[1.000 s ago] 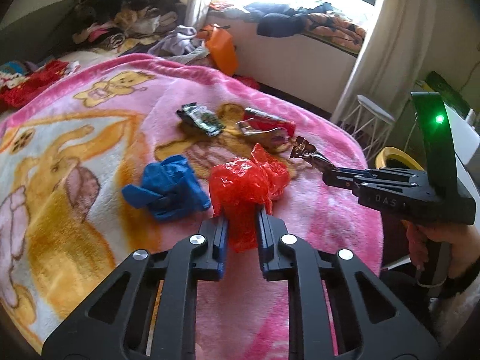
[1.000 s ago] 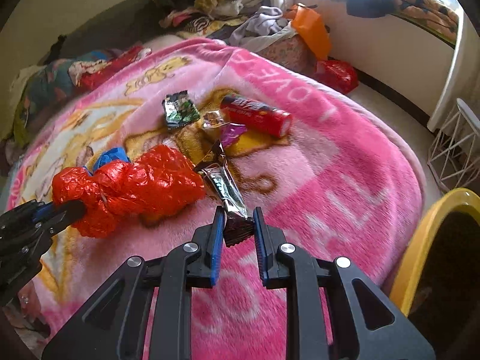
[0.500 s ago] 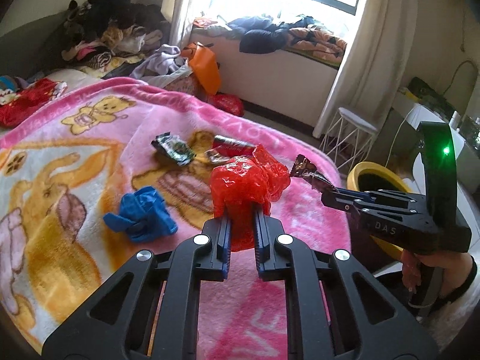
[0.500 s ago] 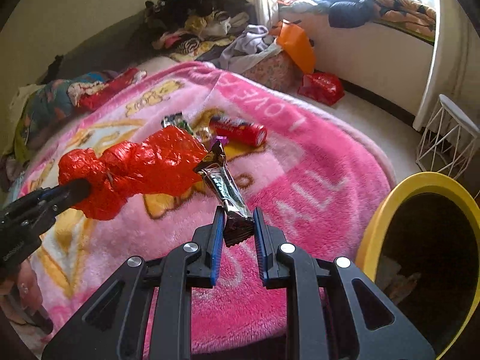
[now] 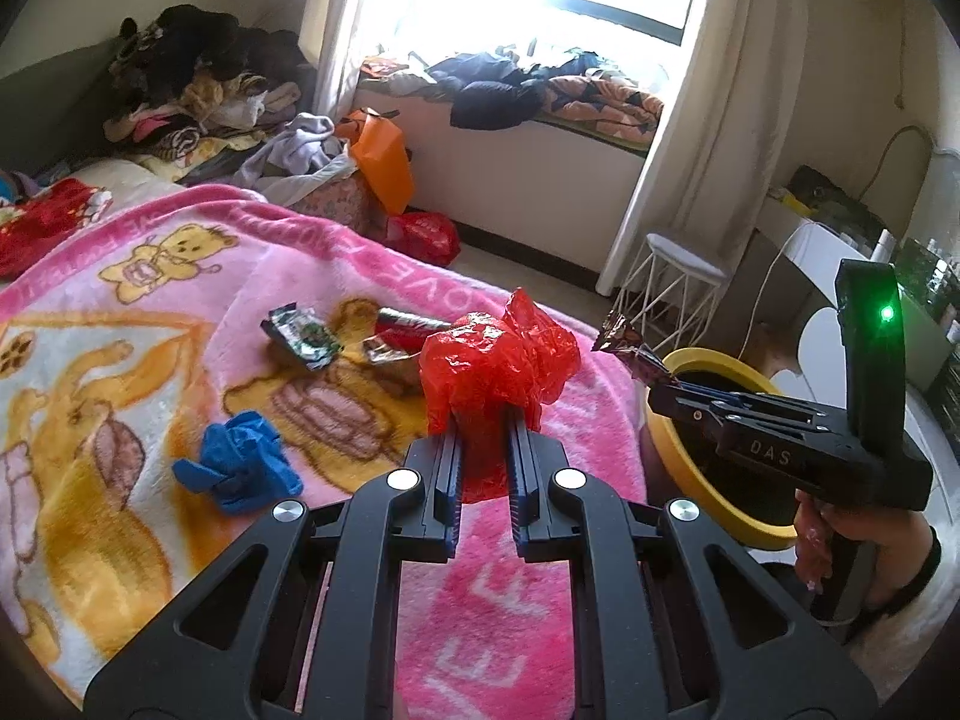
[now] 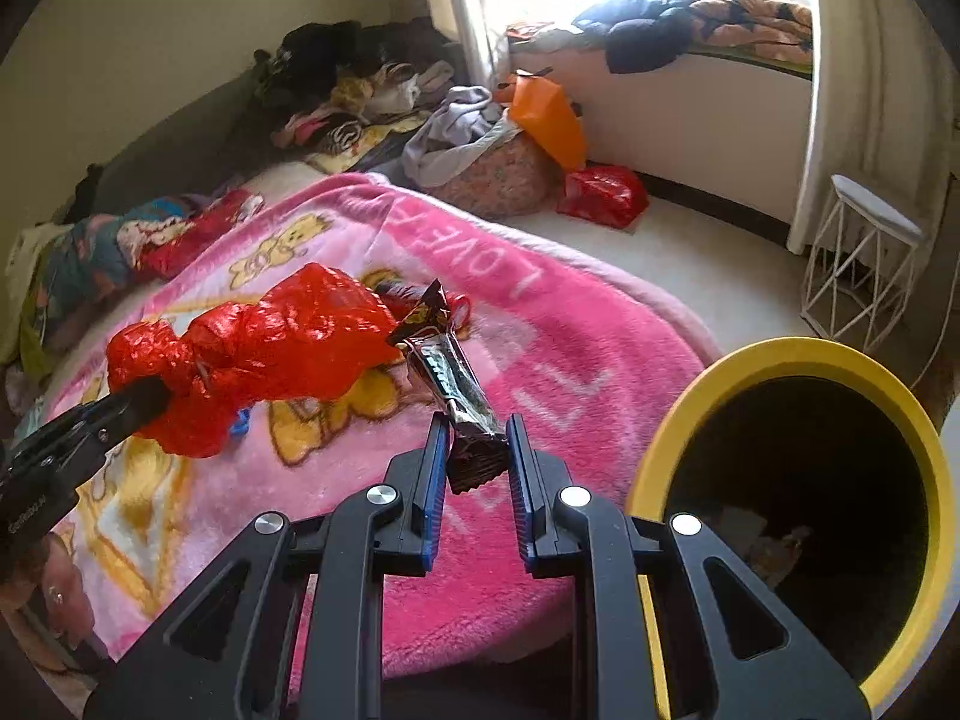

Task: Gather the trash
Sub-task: 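Carry the red bag and chocolate wrapper in both grippers over the bin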

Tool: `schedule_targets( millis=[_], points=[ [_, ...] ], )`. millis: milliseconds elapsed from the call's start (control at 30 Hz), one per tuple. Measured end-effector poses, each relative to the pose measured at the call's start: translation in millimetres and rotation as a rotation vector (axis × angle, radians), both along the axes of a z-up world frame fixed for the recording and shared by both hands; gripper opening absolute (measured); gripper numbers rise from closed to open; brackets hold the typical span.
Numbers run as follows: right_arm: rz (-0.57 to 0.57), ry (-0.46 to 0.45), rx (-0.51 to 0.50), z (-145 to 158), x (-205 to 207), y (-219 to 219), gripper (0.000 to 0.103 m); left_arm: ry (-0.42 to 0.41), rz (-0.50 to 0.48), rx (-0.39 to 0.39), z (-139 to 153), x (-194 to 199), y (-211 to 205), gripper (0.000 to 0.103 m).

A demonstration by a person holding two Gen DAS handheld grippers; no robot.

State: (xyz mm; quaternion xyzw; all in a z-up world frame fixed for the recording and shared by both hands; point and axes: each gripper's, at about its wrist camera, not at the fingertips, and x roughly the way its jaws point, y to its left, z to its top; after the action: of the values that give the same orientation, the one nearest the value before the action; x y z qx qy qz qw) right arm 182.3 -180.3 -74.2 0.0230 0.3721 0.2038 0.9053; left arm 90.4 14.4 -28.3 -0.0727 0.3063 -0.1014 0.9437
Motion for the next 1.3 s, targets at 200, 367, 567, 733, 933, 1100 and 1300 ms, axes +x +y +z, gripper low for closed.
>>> schedule_targets(
  millis=[200,367,567,733,933,1100,1300],
  points=[
    [-0.056,-0.004,0.023,5,-2,-21,0.019,-0.012,-0.016,-0.008,5,1,-10,0.008],
    [-0.095,-0.011,0.036,8,-6,-38,0.019,-0.026,-0.031,-0.011,10,3,-20,0.008],
    [-0.144,-0.017,0.052,11,-9,-60,0.019,-0.041,-0.055,-0.012,15,5,-33,0.008],
    [-0.185,-0.015,0.058,11,-11,-79,0.019,-0.048,-0.076,-0.005,18,6,-45,0.008],
    [-0.232,-0.018,0.059,10,-13,-96,0.019,-0.052,-0.107,0.001,18,8,-61,0.008],
    [-0.274,-0.019,0.061,8,-14,-112,0.019,-0.053,-0.132,0.012,15,10,-73,0.008],
    [-0.324,-0.012,0.073,3,-15,-131,0.019,-0.046,-0.158,0.019,12,12,-88,0.008]
  ],
)
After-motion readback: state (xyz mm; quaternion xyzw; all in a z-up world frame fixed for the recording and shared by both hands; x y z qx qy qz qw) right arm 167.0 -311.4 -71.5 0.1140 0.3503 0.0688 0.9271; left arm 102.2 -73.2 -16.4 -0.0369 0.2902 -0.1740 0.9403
